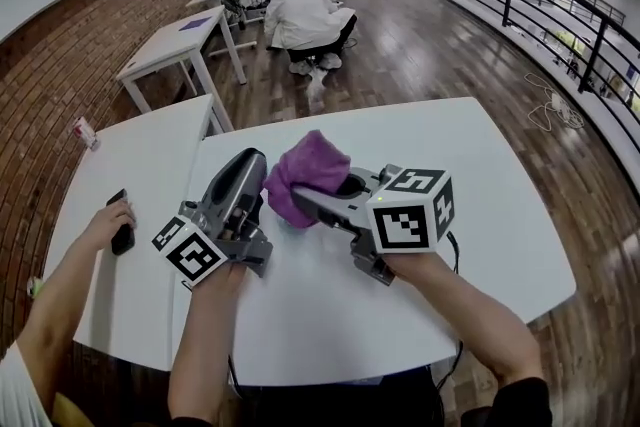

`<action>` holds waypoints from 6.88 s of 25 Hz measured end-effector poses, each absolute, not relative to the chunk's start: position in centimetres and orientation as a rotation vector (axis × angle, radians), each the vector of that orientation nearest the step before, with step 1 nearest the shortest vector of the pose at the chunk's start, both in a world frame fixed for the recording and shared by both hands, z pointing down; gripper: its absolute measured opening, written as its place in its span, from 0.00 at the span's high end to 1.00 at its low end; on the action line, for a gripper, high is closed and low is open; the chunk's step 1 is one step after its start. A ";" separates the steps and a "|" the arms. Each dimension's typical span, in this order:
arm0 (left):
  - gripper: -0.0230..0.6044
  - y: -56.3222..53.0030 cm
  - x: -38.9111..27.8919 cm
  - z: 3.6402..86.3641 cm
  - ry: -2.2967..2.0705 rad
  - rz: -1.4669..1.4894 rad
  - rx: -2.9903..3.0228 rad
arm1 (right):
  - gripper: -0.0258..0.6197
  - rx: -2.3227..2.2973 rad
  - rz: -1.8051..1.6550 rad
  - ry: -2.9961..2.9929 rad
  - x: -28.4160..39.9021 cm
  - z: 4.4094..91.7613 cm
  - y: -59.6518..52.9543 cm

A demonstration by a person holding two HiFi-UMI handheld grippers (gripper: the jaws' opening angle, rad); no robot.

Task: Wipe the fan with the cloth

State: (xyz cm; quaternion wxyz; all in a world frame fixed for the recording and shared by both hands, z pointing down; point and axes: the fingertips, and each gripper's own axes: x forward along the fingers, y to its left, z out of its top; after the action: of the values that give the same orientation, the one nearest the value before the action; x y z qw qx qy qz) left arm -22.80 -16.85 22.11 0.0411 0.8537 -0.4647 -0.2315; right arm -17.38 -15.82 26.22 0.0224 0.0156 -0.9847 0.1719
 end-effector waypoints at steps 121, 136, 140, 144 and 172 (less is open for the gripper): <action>0.84 -15.6 -24.3 22.3 -1.376 -0.801 2.683 | 0.85 0.122 0.383 -2.332 -20.3 39.2 -19.4; 0.84 -15.6 -24.6 22.5 -1.383 -0.824 2.669 | 0.85 0.180 0.463 -2.434 -22.4 37.9 -22.8; 0.84 -15.7 -23.9 22.3 -1.369 -0.815 2.684 | 0.85 0.086 0.404 -2.333 -20.7 39.0 -19.3; 0.84 -15.7 -23.8 22.2 -1.359 -0.800 2.682 | 0.85 -0.140 0.355 -2.253 -17.5 38.5 -15.0; 0.84 -17.3 -22.4 21.9 -1.431 -0.900 2.348 | 0.85 0.099 0.672 -2.745 -18.8 27.1 -20.0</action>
State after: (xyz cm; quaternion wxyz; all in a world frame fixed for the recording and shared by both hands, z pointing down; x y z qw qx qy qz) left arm -22.40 -17.35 21.90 0.1240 0.8053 -0.4908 -0.3086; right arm -18.82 -19.97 27.08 0.1563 0.0347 -0.9588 0.2347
